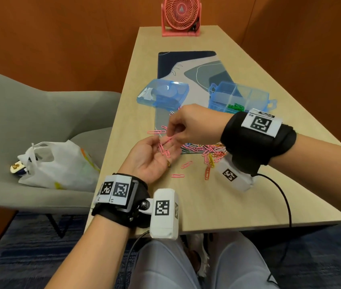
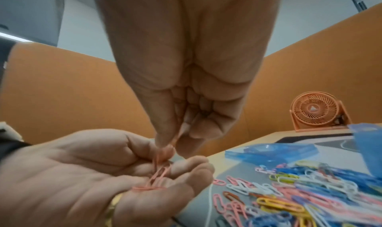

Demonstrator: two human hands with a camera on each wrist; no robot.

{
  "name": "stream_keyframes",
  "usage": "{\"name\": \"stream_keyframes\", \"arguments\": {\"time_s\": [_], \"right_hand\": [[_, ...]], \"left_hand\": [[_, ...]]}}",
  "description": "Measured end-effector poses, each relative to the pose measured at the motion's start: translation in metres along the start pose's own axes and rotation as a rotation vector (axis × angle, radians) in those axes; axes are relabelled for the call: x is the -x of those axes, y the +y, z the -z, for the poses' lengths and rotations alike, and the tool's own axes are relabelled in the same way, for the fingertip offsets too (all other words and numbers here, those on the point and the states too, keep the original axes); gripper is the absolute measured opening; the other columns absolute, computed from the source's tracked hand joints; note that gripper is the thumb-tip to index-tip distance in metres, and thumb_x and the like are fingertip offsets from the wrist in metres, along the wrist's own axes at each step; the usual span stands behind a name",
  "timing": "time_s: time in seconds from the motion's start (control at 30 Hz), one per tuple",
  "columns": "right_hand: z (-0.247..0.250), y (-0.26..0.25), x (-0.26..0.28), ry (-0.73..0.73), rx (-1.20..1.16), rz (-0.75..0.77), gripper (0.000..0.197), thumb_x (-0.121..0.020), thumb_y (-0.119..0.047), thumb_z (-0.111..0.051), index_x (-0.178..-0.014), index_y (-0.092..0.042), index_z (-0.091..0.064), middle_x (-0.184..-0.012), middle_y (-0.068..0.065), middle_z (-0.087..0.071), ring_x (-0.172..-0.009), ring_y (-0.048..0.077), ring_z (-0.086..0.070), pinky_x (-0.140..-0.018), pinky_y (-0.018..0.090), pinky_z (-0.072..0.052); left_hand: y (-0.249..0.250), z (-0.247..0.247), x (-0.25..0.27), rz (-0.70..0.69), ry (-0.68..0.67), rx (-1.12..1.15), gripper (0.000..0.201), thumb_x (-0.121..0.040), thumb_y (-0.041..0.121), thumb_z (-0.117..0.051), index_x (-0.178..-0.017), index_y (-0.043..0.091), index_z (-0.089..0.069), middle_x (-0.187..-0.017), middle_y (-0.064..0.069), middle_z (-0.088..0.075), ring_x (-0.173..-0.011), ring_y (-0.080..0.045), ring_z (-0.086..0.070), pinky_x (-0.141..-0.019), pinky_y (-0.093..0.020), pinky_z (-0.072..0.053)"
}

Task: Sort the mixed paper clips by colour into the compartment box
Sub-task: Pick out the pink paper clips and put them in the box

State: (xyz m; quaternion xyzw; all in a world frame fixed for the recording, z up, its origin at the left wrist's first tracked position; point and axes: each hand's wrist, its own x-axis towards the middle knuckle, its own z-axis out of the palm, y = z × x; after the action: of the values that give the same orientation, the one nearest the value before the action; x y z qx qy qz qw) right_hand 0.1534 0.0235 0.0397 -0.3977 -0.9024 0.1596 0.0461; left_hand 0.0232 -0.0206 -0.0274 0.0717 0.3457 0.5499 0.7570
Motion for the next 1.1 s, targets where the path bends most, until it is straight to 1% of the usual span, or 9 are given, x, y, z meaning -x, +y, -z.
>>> {"name": "stream_keyframes", "arguments": {"time_s": [0.1,0.2,0.33,0.5,0.6,0.73,0.83,0.97,1.1], "right_hand": [[0.002,0.0,-0.002,0.007,0.04,-0.031,0.014,-0.085,-0.009,-0.06,-0.094,-0.013,-0.07,-0.082,-0.004,-0.062,-0.078,0.012,-0.055,-0.069,0.022,-0.045],[-0.004,0.007,0.0,-0.086,0.172,-0.056,0.01,-0.085,-0.009,-0.059,-0.086,-0.01,-0.069,-0.082,0.002,-0.066,-0.077,0.017,-0.057,-0.065,0.023,-0.044],[-0.026,0.011,0.006,-0.269,0.22,-0.066,0.011,-0.081,-0.018,-0.071,-0.092,-0.014,-0.07,-0.081,-0.002,-0.064,-0.075,0.013,-0.054,-0.059,0.021,-0.039],[-0.034,0.013,0.008,-0.299,0.251,-0.049,0.01,-0.089,-0.016,-0.054,-0.087,-0.015,-0.064,-0.074,-0.003,-0.053,-0.076,0.018,-0.048,-0.051,0.015,-0.031],[-0.033,0.011,0.009,-0.318,0.224,-0.051,0.009,-0.09,-0.02,-0.056,-0.082,-0.018,-0.06,-0.07,-0.006,-0.051,-0.073,0.016,-0.048,-0.051,0.015,-0.032],[-0.032,0.007,0.008,-0.315,0.06,-0.049,0.005,-0.085,-0.017,-0.065,-0.089,-0.017,-0.067,-0.07,-0.011,-0.059,-0.064,0.007,-0.053,-0.054,0.013,-0.038],[-0.036,0.001,0.009,-0.351,0.018,-0.032,0.01,-0.082,-0.02,-0.07,-0.092,-0.017,-0.069,-0.073,-0.008,-0.064,-0.065,0.008,-0.056,-0.052,0.01,-0.039],[-0.044,-0.002,0.008,-0.374,0.085,0.003,0.006,-0.083,-0.022,-0.07,-0.087,-0.018,-0.068,-0.069,-0.011,-0.057,-0.066,0.009,-0.053,-0.052,0.011,-0.038],[-0.046,0.0,0.009,-0.407,0.094,0.001,0.011,-0.086,-0.026,-0.066,-0.078,-0.022,-0.061,-0.065,-0.013,-0.052,-0.06,0.005,-0.048,-0.051,0.015,-0.037]], "left_hand": [[-0.001,0.0,0.003,-0.003,0.002,0.032,0.039,-0.101,0.016,-0.029,-0.095,-0.01,-0.057,-0.089,-0.024,-0.068,-0.088,-0.03,-0.065,-0.084,-0.045,-0.052],[0.003,0.004,0.002,-0.025,0.055,-0.023,0.037,-0.101,0.018,-0.029,-0.1,-0.008,-0.056,-0.099,-0.021,-0.063,-0.103,-0.029,-0.057,-0.09,-0.041,-0.045],[0.009,0.01,0.002,-0.057,0.06,-0.048,0.037,-0.101,0.019,-0.028,-0.1,-0.004,-0.056,-0.096,-0.018,-0.062,-0.089,-0.026,-0.061,-0.085,-0.036,-0.047],[0.018,0.017,0.003,-0.099,0.06,-0.019,0.035,-0.101,0.019,-0.029,-0.1,-0.003,-0.056,-0.096,-0.015,-0.061,-0.088,-0.025,-0.061,-0.074,-0.033,-0.055],[0.024,0.02,0.003,-0.123,0.064,0.012,0.035,-0.101,0.019,-0.03,-0.101,-0.004,-0.056,-0.098,-0.017,-0.062,-0.089,-0.026,-0.062,-0.066,-0.034,-0.057],[0.029,0.023,0.002,-0.145,0.069,0.015,0.033,-0.1,0.019,-0.032,-0.101,-0.004,-0.057,-0.1,-0.019,-0.063,-0.089,-0.027,-0.064,-0.07,-0.034,-0.056],[0.03,0.023,0.002,-0.15,0.064,0.01,0.033,-0.1,0.019,-0.033,-0.101,-0.004,-0.056,-0.098,-0.018,-0.063,-0.088,-0.026,-0.064,-0.072,-0.033,-0.056],[0.029,0.021,0.002,-0.149,0.061,0.022,0.033,-0.1,0.019,-0.034,-0.104,-0.005,-0.056,-0.099,-0.018,-0.062,-0.091,-0.027,-0.062,-0.075,-0.032,-0.055],[0.028,0.02,-0.001,-0.159,0.064,0.056,0.029,-0.099,0.015,-0.037,-0.099,-0.009,-0.054,-0.095,-0.017,-0.061,-0.09,-0.028,-0.061,-0.069,-0.032,-0.056]]}}
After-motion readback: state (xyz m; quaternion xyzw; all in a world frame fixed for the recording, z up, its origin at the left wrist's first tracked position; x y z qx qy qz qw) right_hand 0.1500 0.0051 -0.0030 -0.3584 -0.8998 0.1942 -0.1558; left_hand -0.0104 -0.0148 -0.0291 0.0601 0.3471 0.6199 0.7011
